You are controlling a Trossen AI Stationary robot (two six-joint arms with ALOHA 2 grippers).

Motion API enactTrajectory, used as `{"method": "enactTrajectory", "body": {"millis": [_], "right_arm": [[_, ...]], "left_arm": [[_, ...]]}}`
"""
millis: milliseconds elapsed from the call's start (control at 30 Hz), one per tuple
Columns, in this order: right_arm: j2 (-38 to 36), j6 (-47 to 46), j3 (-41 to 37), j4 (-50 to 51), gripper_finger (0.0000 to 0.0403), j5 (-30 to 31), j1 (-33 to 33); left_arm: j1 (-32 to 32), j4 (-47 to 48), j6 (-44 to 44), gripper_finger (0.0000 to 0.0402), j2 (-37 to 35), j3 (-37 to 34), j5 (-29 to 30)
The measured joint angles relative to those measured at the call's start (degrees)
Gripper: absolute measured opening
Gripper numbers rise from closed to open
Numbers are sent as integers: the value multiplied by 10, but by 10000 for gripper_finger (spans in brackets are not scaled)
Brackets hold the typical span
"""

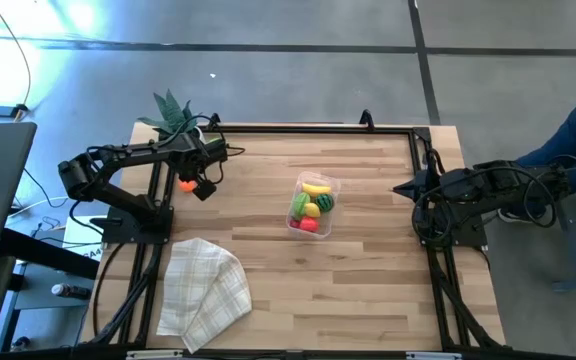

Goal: Pick and placing Produce into tupperware
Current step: Put the pumpkin into the transparent bin

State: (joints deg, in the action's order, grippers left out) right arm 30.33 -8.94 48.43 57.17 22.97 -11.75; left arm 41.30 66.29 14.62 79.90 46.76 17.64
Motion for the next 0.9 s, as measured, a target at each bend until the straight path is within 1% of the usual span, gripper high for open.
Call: {"method": "enactTrajectory", "body": {"millis": [100,200,500,700,800,900], "right_arm": [[0,0,0,0,11,0,0],[0,0,0,0,11,0,0],[0,0,0,0,11,0,0],[0,0,0,0,11,0,0],[0,0,0,0,11,0,0],[0,0,0,0,11,0,0]], "left_arm": [[0,-5,-26,385,0,0,-1],[0,-3,-44,387,1,0,-1],[27,-14,-78,371,29,-1,-5],[27,-21,-102,363,36,-1,-4],[32,-37,-115,363,36,-13,-4],[50,-52,-127,362,37,-35,-24]]}}
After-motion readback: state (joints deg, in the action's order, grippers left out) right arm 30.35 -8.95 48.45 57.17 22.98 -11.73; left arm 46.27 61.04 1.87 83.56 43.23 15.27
